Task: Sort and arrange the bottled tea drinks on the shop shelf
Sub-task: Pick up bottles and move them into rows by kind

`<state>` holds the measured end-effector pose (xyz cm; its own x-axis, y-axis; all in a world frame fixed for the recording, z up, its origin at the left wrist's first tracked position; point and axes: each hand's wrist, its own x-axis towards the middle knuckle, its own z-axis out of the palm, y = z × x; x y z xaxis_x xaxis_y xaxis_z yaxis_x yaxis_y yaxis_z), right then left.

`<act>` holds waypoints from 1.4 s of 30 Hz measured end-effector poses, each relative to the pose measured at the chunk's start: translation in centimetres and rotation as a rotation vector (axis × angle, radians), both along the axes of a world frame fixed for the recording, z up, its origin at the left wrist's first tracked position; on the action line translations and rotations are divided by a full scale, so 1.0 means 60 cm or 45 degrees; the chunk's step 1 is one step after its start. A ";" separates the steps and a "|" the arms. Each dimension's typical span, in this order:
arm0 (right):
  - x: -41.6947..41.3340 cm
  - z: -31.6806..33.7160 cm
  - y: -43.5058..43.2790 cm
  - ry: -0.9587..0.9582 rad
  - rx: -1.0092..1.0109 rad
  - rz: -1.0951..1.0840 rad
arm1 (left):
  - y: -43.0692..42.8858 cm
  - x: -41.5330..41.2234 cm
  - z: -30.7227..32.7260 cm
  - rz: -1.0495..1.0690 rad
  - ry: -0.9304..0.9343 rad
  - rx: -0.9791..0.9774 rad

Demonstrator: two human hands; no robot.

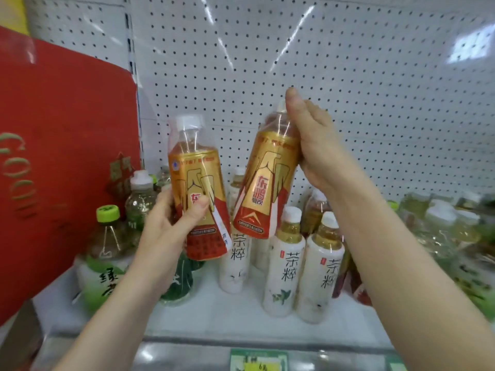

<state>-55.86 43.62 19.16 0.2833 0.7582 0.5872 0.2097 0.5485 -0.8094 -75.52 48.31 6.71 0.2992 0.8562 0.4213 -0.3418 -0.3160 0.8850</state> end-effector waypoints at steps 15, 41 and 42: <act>-0.090 -0.267 0.015 -0.485 -0.222 -0.275 | -0.021 -0.047 -0.145 0.286 0.331 0.002; -0.046 -0.117 0.107 -1.437 -0.857 -0.538 | -0.018 -0.060 -0.158 0.265 0.301 -0.021; -0.045 -0.118 0.099 -1.436 -0.835 -0.546 | -0.018 -0.060 -0.160 0.265 0.304 -0.022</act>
<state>-58.59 49.53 12.10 0.1763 0.9585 0.2242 0.9753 -0.1392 -0.1717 -79.14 47.24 -2.88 0.2052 0.9158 0.3453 -0.0533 -0.3419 0.9382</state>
